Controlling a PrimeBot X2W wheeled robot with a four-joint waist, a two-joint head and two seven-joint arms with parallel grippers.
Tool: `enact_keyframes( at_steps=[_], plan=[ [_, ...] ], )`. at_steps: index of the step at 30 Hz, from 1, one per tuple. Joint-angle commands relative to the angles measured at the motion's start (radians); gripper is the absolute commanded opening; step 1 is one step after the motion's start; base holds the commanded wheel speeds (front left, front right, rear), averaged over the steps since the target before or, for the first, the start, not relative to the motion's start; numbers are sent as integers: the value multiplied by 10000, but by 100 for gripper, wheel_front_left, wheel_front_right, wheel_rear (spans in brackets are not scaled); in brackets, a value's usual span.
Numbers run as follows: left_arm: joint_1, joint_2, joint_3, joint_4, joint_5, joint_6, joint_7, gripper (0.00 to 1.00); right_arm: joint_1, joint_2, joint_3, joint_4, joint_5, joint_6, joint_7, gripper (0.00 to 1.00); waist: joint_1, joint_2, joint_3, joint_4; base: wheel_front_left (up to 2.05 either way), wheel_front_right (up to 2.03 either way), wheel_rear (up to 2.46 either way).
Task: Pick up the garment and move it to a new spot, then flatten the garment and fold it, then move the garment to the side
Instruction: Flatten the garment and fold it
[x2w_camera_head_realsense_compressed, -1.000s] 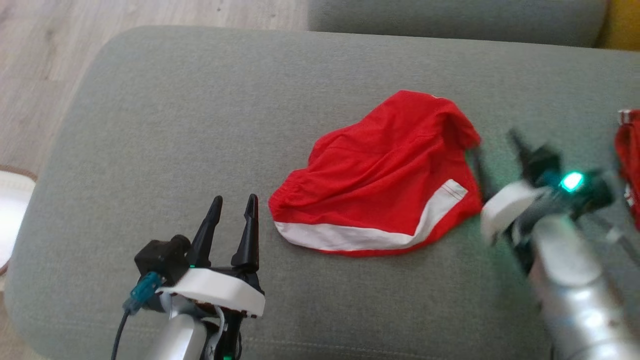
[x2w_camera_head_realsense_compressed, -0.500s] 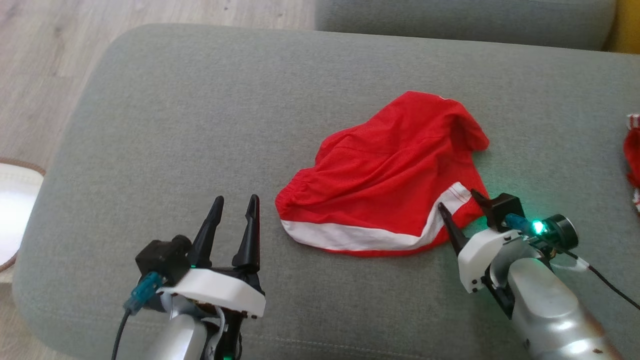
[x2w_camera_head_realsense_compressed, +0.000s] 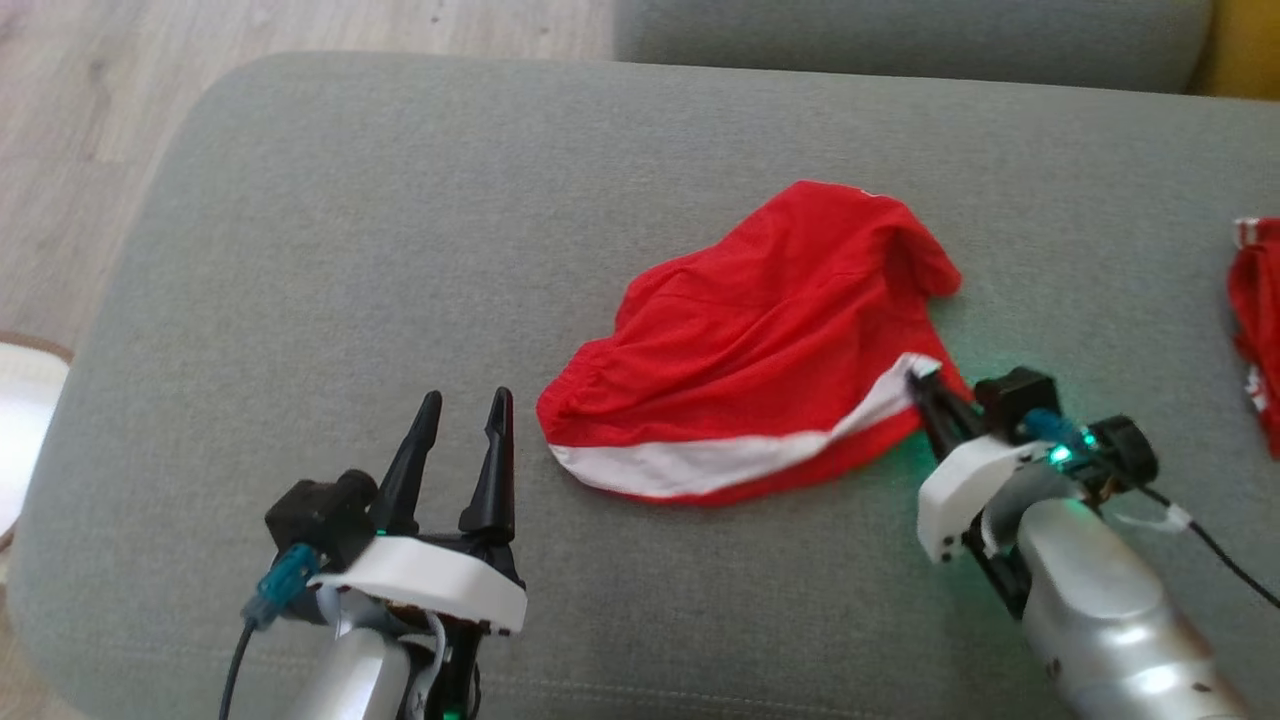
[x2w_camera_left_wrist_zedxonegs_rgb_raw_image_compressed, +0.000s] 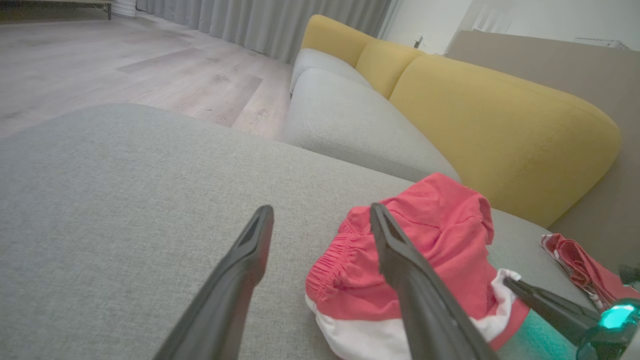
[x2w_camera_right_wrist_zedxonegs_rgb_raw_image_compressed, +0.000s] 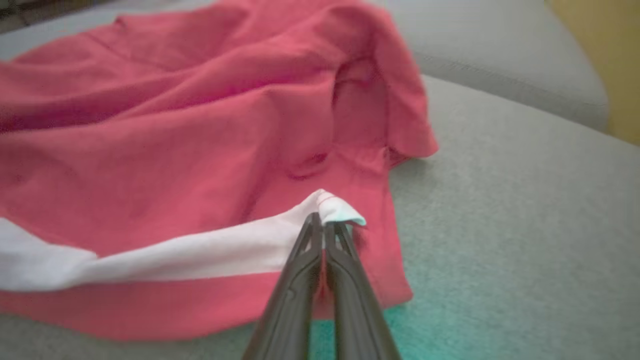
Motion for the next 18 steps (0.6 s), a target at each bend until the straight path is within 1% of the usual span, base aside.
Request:
enact_keyframes(
  at_steps=[1,9,18],
  plan=[
    [-222,28,347,-330,81,42,-124,100,-165,-13,-72,-460,140,65,-240,0,0,0,-51,-145,0,0,0],
    [-62,28,346,-266,71,14,-124,100,944,79,-1669,-1547,409,65,-427,0,0,0,-172,-528,0,0,0],
    [-3,28,308,-126,54,-43,-124,100,2023,448,-3574,-2330,12,65,-461,0,0,0,-191,-702,0,0,0]
  ],
)
